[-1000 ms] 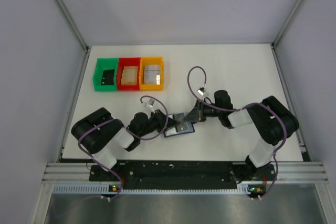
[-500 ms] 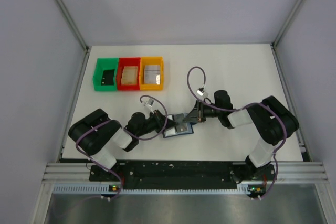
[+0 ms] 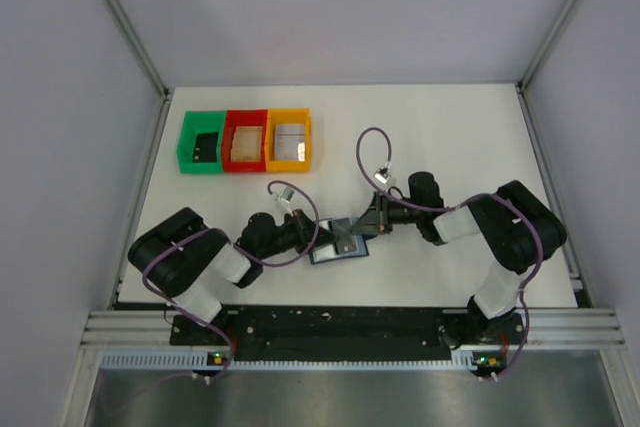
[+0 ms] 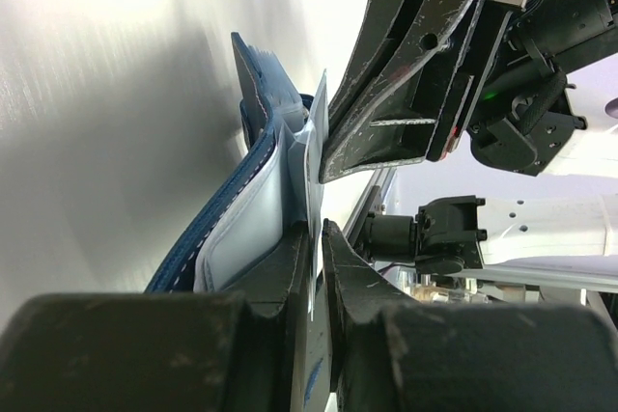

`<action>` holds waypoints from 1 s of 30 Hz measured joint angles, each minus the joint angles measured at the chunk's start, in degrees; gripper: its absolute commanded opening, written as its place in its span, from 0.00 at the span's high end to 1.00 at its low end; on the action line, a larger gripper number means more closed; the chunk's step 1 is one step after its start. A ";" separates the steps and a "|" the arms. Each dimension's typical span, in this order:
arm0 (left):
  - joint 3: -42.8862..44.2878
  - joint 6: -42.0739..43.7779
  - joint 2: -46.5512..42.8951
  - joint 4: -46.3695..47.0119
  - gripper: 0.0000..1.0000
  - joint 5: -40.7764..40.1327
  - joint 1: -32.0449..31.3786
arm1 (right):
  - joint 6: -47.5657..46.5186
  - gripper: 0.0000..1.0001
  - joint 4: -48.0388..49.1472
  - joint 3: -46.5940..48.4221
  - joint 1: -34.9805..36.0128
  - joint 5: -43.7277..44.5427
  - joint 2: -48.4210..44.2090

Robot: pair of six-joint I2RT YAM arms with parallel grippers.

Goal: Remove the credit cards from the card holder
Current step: Remove the credit card from the card holder.

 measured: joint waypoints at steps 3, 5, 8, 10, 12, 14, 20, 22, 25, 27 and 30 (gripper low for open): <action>0.00 0.11 0.00 -0.15 0.85 0.68 0.26 | 0.17 1.00 0.68 0.00 -0.22 -0.66 0.61; 0.00 0.13 0.00 -0.24 0.85 1.31 0.35 | 0.24 1.00 0.79 0.00 -0.26 -0.96 0.92; 0.02 0.31 0.00 -0.24 0.93 2.19 0.57 | 0.26 1.00 0.79 0.00 -0.26 -1.29 1.03; 0.02 0.35 0.00 -0.31 1.00 2.58 0.63 | 0.24 1.00 0.76 0.00 -0.26 -1.46 1.03; 0.02 0.50 0.00 -0.39 1.00 2.89 0.81 | 0.24 1.00 0.79 0.00 -0.26 -1.66 1.03; 0.02 0.55 0.00 -0.46 1.00 3.13 1.01 | 0.20 1.00 0.76 0.00 -0.28 -1.66 1.03; -0.07 0.57 -0.09 -0.46 1.00 3.50 1.90 | 0.02 1.00 0.76 0.00 -0.33 -1.62 1.03; -0.42 0.61 -0.72 -0.48 1.00 3.87 2.47 | -0.24 1.00 0.59 0.00 -0.39 -1.57 1.05; -1.11 0.59 -2.38 -0.17 1.00 4.70 3.48 | -0.85 1.00 -0.17 0.00 -1.49 -0.68 1.05; -1.33 0.59 -3.39 0.63 1.00 5.03 4.11 | -1.38 1.00 -1.05 -0.02 -2.56 0.33 1.07; -1.33 0.59 -3.76 1.57 1.00 5.40 4.50 | -1.75 1.00 -1.42 -0.04 -3.30 0.87 1.07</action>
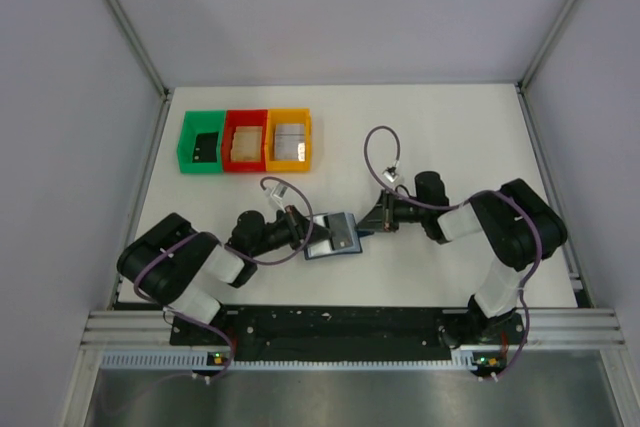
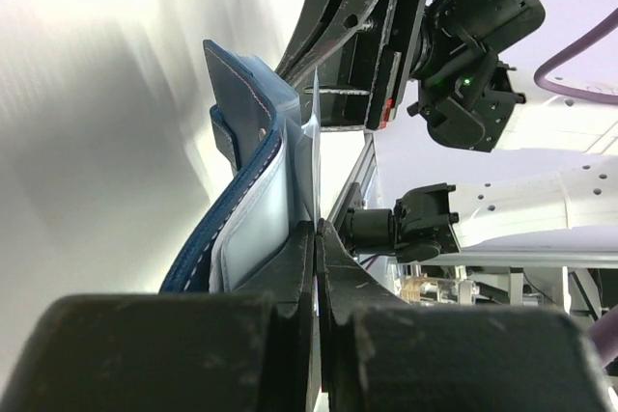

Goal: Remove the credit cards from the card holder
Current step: Remove the credit card from the card holder.

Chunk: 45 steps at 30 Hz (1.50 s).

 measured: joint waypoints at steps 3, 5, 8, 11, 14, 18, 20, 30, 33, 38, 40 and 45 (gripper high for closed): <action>0.00 -0.02 0.00 0.17 1.00 0.48 0.04 | 0.57 1.00 1.27 -0.87 -0.04 -0.48 0.00; 0.00 -0.02 0.00 0.31 1.00 0.59 0.04 | 1.60 0.90 3.10 -1.79 -0.07 -1.01 0.00; 0.00 0.09 0.17 0.61 1.00 0.57 0.04 | 3.26 0.77 6.14 -2.91 -0.04 -1.66 -0.02; 0.09 0.09 1.29 0.94 1.00 0.50 0.04 | 4.66 0.69 8.66 -3.23 -0.04 -2.08 -0.02; 0.20 0.11 2.43 0.90 1.00 0.28 0.11 | 5.79 0.68 10.73 -3.69 -0.07 -2.23 -0.17; 0.28 0.37 3.02 1.01 1.00 -0.22 0.11 | 6.69 0.66 12.31 -4.13 -0.35 -2.08 -0.98; 0.31 0.57 3.17 1.18 1.00 -0.55 0.11 | 6.71 0.64 12.57 -4.13 -0.46 -1.99 -1.53; 2.64 0.83 4.98 1.27 1.00 -1.77 0.17 | 2.25 0.50 3.26 -2.03 -0.66 1.92 -6.01; 4.85 0.94 6.88 1.22 1.00 -2.27 0.50 | -2.95 0.48 -6.88 1.55 -0.66 7.50 -10.32; 9.70 1.01 9.51 1.16 1.00 -2.49 1.42 | -8.68 0.48 -15.19 6.71 -0.70 12.31 -14.10; 11.43 1.01 9.68 1.07 1.00 -2.49 1.84 | -8.66 0.48 -15.15 7.23 -0.70 12.20 -13.84; 14.36 0.96 9.68 1.29 1.00 -2.67 3.28 | -6.08 0.51 -13.05 7.17 -0.76 9.90 -11.37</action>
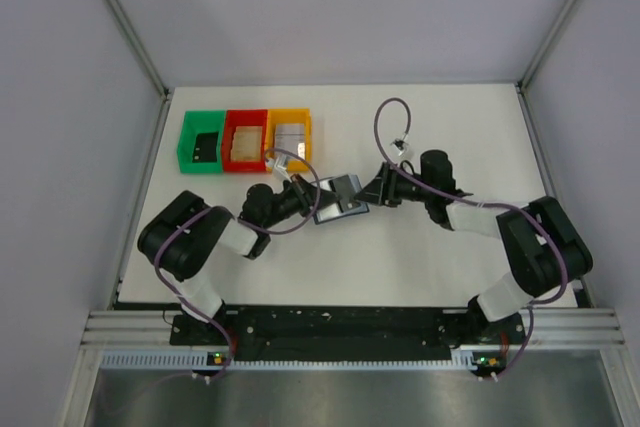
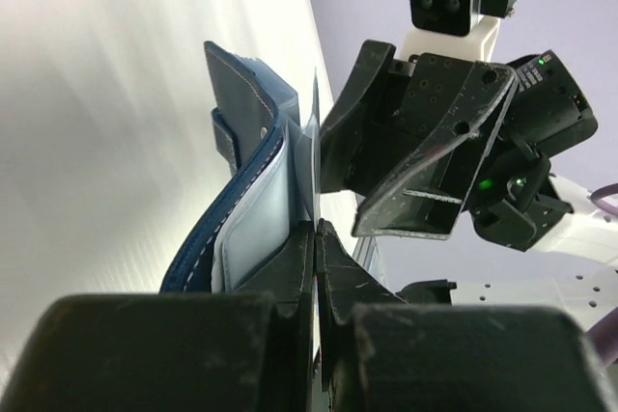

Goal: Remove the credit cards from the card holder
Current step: Remove the credit card from the card holder.

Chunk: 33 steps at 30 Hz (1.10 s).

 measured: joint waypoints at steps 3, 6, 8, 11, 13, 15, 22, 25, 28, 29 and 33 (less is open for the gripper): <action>0.28 -0.20 0.00 -0.02 1.00 -0.02 0.59 | 3.37 0.53 4.24 -0.70 -0.39 -2.45 0.52; 0.63 -0.35 0.00 -0.07 1.00 0.00 0.66 | 6.49 0.57 9.29 -1.27 -0.98 -4.92 1.36; 0.98 -0.52 0.07 -0.04 1.00 0.00 0.66 | 8.57 0.59 12.74 -1.53 -1.16 -6.19 2.40; 1.14 -0.90 0.07 -0.02 1.00 0.04 0.66 | 11.32 0.62 16.94 -2.05 -1.18 -7.48 4.35; 1.14 -1.25 0.07 -0.04 1.00 0.07 0.66 | 12.63 0.66 19.02 -2.32 -1.18 -8.13 5.33; 1.14 -1.51 0.07 -0.02 1.00 0.26 0.61 | 13.62 0.71 20.50 -2.36 -1.18 -8.57 6.10; 1.14 -2.19 0.02 1.01 1.00 0.46 0.35 | 16.09 1.00 24.37 -2.64 -1.53 -9.09 7.74; 0.96 -2.36 -0.24 0.90 1.00 0.48 0.33 | 17.14 1.00 26.29 -3.19 -1.77 -9.55 8.22; 0.24 -2.97 -0.61 0.96 1.00 0.83 0.35 | 17.77 1.00 27.61 -3.93 -1.97 -10.08 8.26; 0.02 -3.13 -0.81 0.96 1.00 0.96 0.37 | 18.01 1.00 28.04 -4.24 -2.01 -10.32 8.26; -1.05 -3.58 -1.79 1.03 1.00 2.21 0.42 | 19.32 1.00 30.38 -5.42 -2.19 -11.78 8.44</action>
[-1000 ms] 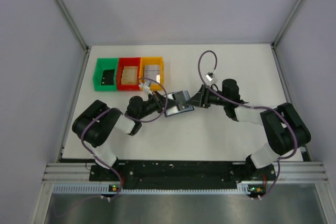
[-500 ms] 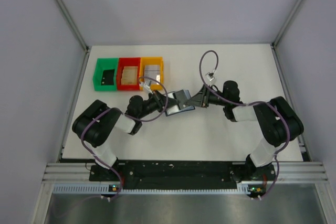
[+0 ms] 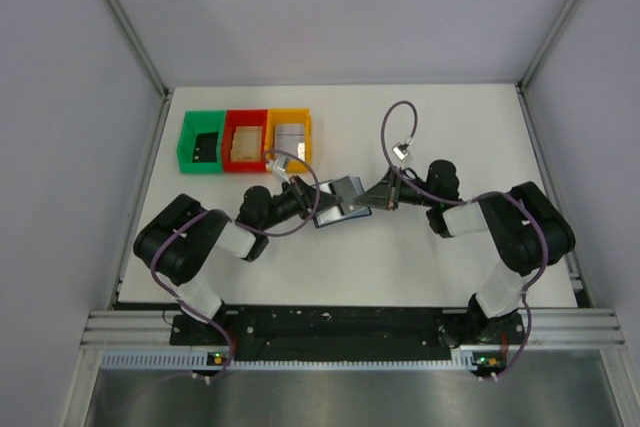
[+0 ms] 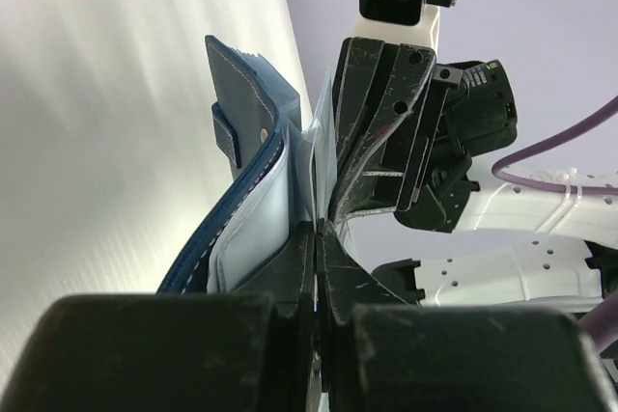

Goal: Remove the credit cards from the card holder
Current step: Remove the credit card from the card holder.

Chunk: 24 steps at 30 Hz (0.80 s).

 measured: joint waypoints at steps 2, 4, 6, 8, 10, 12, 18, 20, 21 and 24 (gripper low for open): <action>-0.28 -0.24 -0.07 0.11 1.00 0.66 0.13 | 0.63 1.00 1.22 -0.22 -0.02 -0.46 0.46; -0.72 -0.57 -0.15 0.24 1.00 1.01 0.28 | 1.11 1.00 1.81 -0.22 -0.02 -0.72 0.94; -1.38 -0.76 -0.37 0.33 1.00 1.14 0.31 | 1.40 1.00 1.95 -0.28 -0.02 -0.94 1.20; -2.45 -0.98 -0.66 0.66 1.00 1.42 0.31 | 1.46 1.00 2.27 -0.76 -0.02 -1.07 1.27; -3.93 -1.05 -1.22 0.87 1.00 1.60 0.37 | 1.44 1.00 2.40 -1.33 -0.02 -1.05 1.33; -5.31 -1.03 -1.86 0.96 1.00 1.55 0.98 | 1.31 1.00 2.27 -1.75 -0.37 -0.81 1.33; -6.99 -0.94 -2.21 -0.07 1.00 1.70 3.21 | 1.31 0.84 2.78 -2.05 -2.97 0.26 1.36; -6.60 -0.94 -2.08 -0.26 1.00 2.84 3.17 | 1.49 0.68 2.93 -2.05 -2.95 0.00 1.38; -6.32 -0.92 -2.01 -0.24 1.00 3.34 3.13 | 1.42 0.62 3.06 -2.03 -2.84 -0.20 1.40; -5.16 -0.90 -1.70 -0.26 1.00 4.98 2.67 | 1.27 0.55 3.10 -1.84 -2.21 -0.48 1.66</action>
